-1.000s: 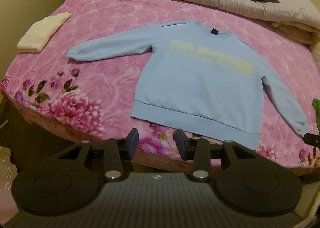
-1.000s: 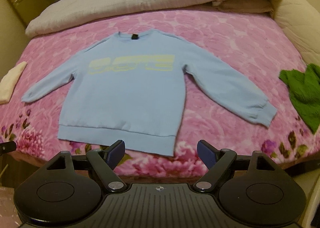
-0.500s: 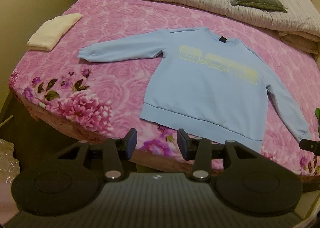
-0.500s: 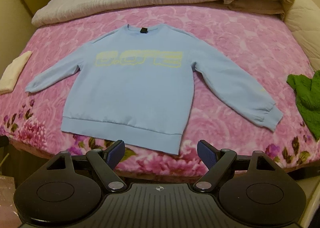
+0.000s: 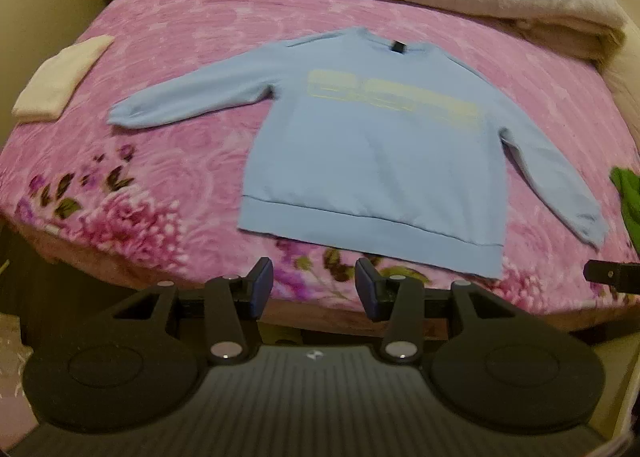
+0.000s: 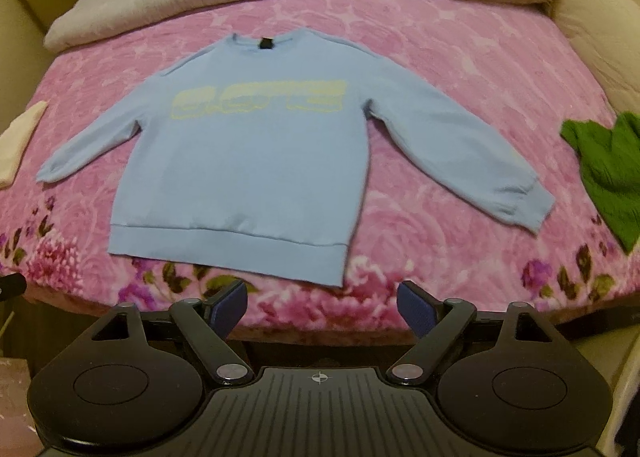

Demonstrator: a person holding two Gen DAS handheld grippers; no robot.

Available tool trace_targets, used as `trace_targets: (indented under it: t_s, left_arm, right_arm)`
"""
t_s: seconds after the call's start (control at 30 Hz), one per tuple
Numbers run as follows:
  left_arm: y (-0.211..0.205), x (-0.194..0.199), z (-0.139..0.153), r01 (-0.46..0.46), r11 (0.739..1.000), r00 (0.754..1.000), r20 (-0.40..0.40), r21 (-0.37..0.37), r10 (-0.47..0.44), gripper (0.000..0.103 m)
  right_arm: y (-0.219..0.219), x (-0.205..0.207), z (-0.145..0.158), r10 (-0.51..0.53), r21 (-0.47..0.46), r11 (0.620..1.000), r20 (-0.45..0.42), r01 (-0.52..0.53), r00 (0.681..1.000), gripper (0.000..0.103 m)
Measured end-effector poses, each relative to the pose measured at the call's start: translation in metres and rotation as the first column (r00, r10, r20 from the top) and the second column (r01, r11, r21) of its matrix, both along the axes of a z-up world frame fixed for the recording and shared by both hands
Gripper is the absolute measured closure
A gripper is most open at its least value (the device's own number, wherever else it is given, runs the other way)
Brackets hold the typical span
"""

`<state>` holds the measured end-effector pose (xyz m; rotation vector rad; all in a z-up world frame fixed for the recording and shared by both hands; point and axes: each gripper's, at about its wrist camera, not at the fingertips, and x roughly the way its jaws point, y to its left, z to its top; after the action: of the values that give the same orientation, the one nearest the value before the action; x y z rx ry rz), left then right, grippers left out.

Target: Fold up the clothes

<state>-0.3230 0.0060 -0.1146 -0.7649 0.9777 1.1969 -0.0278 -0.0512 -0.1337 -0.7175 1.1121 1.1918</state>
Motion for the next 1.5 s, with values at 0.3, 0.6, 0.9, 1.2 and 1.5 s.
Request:
trace_targets:
  t_s: [0.3, 0.6, 0.9, 1.2, 1.5]
  left_arm:
    - [0.001, 0.036, -0.003, 0.093, 0.996, 0.996, -0.006, -0.004, -0.094, 0.062]
    - [0.005, 0.049, 0.003, 0.12, 0.992, 0.993, 0.001, 0.022, -0.12, 0.062]
    - [0.029, 0.044, 0.004, 0.087, 0.996, 0.996, 0.008, 0.035, -0.087, 0.062]
    - [0.085, 0.037, -0.007, 0.089, 0.996, 0.996, 0.017, 0.02, -0.09, 0.062]
    - [0.165, -0.03, -0.044, -0.001, 0.999, 0.987, 0.16, -0.038, 0.007, 0.059]
  right_arm:
    - [-0.019, 0.027, 0.001, -0.096, -0.013, 0.995, 0.009, 0.096, 0.995, 0.009]
    - [-0.023, 0.039, 0.006, -0.139, -0.002, 0.99, 0.015, 0.139, 0.99, 0.008]
    - [0.0, 0.04, 0.014, -0.117, 0.068, 0.991, 0.001, 0.117, 0.993, 0.007]
    - [0.049, 0.048, 0.01, -0.152, 0.106, 0.982, -0.024, 0.154, 0.988, 0.006]
    - [0.12, 0.047, -0.005, -0.248, 0.111, 0.961, -0.052, 0.252, 0.967, 0.006]
